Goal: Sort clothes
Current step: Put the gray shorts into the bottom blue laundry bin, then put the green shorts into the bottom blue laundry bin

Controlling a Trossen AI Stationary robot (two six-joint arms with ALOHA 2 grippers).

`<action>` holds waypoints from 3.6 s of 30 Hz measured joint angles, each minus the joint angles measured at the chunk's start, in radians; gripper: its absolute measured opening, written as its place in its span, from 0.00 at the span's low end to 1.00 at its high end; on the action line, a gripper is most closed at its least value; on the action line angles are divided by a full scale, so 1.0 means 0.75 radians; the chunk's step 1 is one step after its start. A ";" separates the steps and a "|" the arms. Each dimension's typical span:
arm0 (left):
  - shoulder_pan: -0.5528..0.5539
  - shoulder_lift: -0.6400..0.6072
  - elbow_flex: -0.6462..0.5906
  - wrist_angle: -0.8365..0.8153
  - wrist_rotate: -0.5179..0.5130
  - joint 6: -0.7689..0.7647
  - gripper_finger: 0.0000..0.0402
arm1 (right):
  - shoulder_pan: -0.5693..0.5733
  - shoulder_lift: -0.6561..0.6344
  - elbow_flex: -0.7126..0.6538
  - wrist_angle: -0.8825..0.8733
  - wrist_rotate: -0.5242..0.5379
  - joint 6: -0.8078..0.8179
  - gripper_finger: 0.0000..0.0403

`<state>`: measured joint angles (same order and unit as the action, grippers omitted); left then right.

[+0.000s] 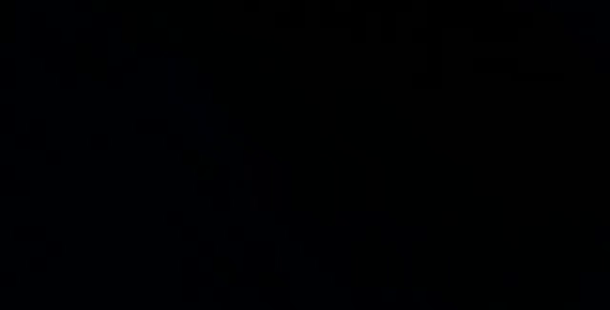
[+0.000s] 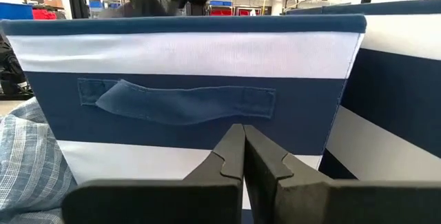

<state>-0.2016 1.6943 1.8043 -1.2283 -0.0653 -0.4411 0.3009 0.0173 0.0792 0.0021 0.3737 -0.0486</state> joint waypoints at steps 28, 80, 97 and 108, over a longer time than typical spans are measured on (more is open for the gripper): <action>0.217 0.012 -0.435 0.578 -0.067 0.258 0.42 | 0.000 0.000 0.001 0.070 0.000 -0.014 0.02; 0.639 -0.399 -0.543 0.506 -0.414 0.328 0.42 | -0.777 1.204 0.980 -0.408 -0.128 -0.207 0.02; 0.586 -0.414 -0.415 0.669 -0.445 0.487 0.42 | -0.777 1.124 1.050 -0.313 0.045 -0.273 0.02; 0.220 -0.634 -0.296 0.597 -0.460 0.413 0.42 | -0.468 1.046 1.275 -0.533 -0.229 -0.153 0.02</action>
<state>-0.0367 1.2192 1.5822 -0.7805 -0.4107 -0.1309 -0.0503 0.8018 1.0356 -0.3979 0.2016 -0.1631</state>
